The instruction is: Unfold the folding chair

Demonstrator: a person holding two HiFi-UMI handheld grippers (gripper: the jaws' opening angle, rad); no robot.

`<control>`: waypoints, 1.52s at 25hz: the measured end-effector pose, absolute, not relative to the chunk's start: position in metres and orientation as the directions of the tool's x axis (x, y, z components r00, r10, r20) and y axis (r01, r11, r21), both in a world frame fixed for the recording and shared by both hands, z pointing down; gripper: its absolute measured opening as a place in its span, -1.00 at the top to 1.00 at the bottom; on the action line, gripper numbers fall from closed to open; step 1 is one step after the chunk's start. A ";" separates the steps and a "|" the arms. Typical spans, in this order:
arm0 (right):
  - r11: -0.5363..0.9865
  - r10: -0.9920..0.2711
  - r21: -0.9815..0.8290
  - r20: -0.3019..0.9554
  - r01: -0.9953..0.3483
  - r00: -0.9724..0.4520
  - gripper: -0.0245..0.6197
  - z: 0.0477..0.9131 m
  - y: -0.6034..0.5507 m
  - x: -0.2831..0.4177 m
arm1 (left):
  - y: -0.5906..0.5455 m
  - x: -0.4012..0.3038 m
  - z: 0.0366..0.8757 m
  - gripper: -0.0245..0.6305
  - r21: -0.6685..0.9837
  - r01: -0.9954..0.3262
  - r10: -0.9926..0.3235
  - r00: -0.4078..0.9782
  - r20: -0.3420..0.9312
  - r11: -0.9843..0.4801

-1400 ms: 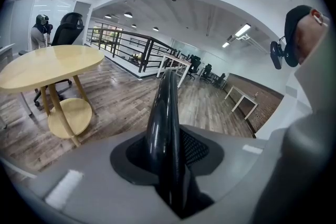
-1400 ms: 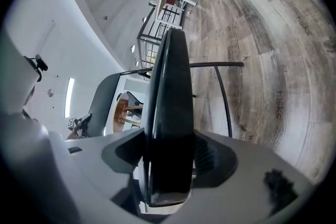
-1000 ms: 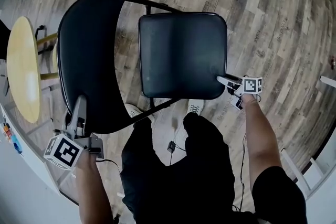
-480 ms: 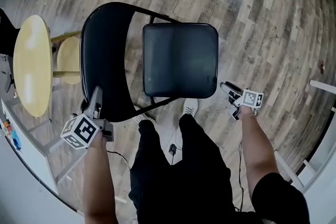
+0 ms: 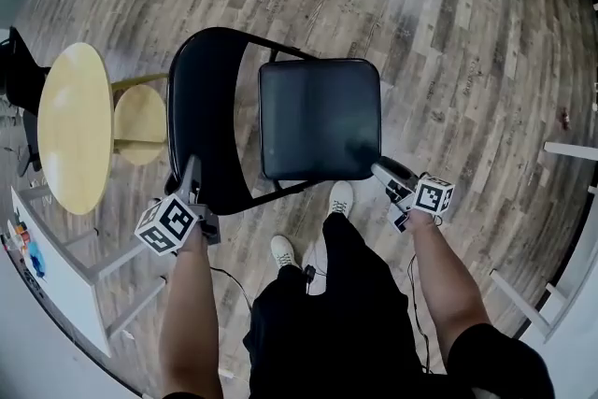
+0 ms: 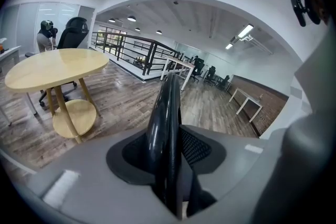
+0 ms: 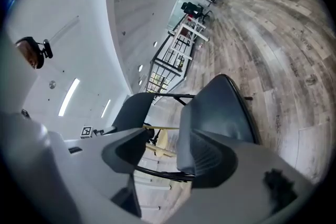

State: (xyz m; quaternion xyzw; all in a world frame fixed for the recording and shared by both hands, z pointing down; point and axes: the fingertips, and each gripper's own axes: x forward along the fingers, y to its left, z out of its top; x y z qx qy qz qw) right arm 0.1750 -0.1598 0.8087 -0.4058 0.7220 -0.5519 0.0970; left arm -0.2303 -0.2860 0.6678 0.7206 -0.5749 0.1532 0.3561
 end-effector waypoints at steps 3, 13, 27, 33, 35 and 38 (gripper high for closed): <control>0.122 -0.713 -0.878 0.246 -0.462 -0.656 0.09 0.767 -0.152 0.159 | -0.283 -0.234 0.662 0.42 0.373 -0.925 -0.725 0.305 0.617 -0.072; 0.161 -0.817 -0.774 0.243 -0.612 -0.522 0.23 0.666 -0.117 0.116 | -0.238 -0.254 0.582 0.48 0.414 -0.885 -0.763 0.416 0.494 -0.214; 0.146 -0.888 -0.748 0.189 -0.647 -0.419 0.90 0.529 0.005 0.021 | -0.063 -0.236 0.511 0.91 0.399 -0.717 -0.539 0.695 0.476 -0.572; 0.217 -0.898 -0.728 0.112 -0.650 -0.426 0.91 0.469 0.061 -0.027 | -0.009 -0.241 0.493 0.91 0.370 -0.645 -0.487 0.756 0.438 -0.669; 0.245 -0.895 -0.725 0.087 -0.644 -0.438 0.91 0.451 0.078 -0.040 | 0.007 -0.241 0.490 0.91 0.395 -0.627 -0.463 0.771 0.437 -0.671; 0.270 -0.882 -0.706 0.092 -0.655 -0.462 0.91 0.432 0.102 -0.056 | 0.030 -0.246 0.479 0.91 0.408 -0.620 -0.447 0.776 0.444 -0.670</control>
